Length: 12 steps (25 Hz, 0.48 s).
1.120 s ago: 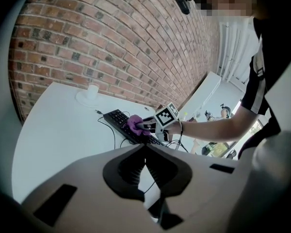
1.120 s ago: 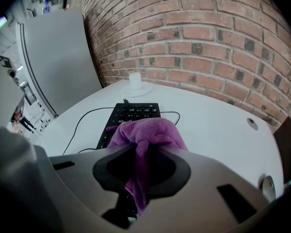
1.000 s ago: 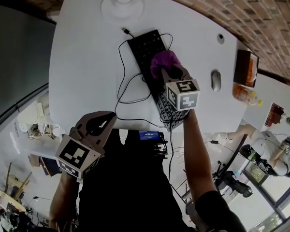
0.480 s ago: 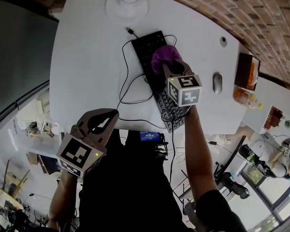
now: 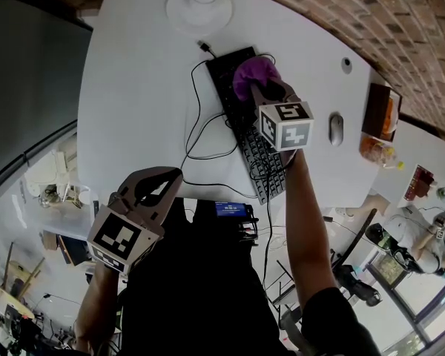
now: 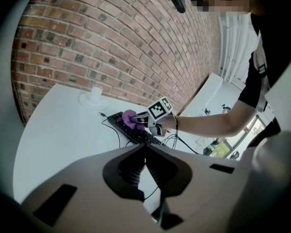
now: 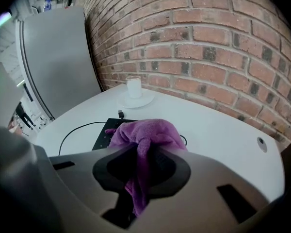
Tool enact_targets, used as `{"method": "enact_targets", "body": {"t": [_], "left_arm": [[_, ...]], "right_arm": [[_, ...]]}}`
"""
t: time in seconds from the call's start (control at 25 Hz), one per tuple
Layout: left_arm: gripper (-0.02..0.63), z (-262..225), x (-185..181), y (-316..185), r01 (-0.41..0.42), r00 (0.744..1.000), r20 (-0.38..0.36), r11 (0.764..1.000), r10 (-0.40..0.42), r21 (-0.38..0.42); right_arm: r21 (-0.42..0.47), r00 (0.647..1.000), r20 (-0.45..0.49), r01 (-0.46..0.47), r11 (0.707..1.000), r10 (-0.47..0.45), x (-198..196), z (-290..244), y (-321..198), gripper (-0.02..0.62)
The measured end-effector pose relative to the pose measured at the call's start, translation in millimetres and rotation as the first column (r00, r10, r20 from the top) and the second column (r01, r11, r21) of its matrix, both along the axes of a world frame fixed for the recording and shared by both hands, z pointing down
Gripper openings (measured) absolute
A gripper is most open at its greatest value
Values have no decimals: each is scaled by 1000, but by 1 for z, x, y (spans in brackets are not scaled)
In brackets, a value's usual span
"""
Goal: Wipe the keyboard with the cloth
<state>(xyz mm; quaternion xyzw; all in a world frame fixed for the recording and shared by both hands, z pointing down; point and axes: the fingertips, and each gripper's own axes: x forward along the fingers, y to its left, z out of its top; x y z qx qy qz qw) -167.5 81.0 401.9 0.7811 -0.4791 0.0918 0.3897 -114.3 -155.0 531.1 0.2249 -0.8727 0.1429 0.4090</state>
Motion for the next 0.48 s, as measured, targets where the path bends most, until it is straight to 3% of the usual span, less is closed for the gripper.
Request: {"method": "enact_targets", "body": {"t": [0.48], "left_arm": [[15, 2, -7, 2, 32, 999, 2, 999, -32, -5]], "right_arm": [[1, 1000, 14, -3, 1000, 3, -23, 2, -17, 77]]}}
